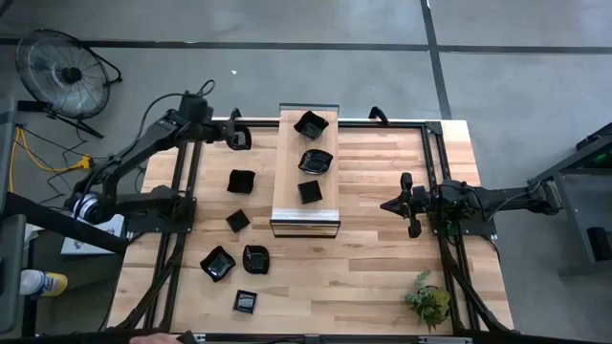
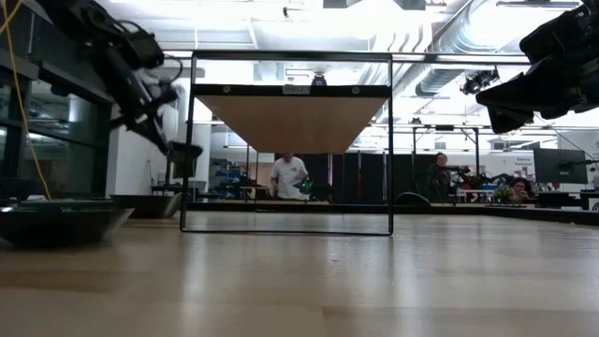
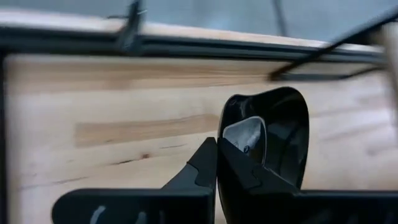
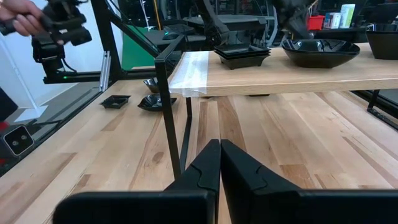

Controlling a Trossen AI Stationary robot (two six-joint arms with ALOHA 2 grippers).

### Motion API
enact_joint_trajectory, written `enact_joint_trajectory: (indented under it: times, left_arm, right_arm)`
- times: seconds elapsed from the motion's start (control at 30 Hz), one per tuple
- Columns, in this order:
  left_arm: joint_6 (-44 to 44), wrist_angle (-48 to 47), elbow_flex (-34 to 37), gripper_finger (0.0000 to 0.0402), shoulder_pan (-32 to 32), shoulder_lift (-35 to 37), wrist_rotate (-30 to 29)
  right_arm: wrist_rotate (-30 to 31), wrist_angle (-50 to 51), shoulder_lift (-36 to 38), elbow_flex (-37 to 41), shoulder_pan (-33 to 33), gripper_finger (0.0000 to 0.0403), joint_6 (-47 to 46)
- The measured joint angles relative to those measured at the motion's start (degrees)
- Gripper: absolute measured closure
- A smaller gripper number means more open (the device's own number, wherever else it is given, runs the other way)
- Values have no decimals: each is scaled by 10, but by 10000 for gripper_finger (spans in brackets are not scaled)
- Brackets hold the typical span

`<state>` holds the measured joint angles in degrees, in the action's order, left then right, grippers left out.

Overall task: Pick & Place Mini shaped plates
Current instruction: Stack the leaf-shaped plate on top of the stacked leaf-shaped plates on the shelf

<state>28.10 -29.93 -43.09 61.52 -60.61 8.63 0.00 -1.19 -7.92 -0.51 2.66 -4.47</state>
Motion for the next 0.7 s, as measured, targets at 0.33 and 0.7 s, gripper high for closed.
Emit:
enact_joint_trajectory:
  times: [0.33, 0.7]
  left_arm:
    - [-22, 9, 0, 401, 0, 76, 101]
    - [69, 110, 0, 401, -56, 112, 136]
  right_arm:
    - [0, 0, 0, 0, 0, 394, 0]
    - [0, 0, 0, 0, 0, 395, 0]
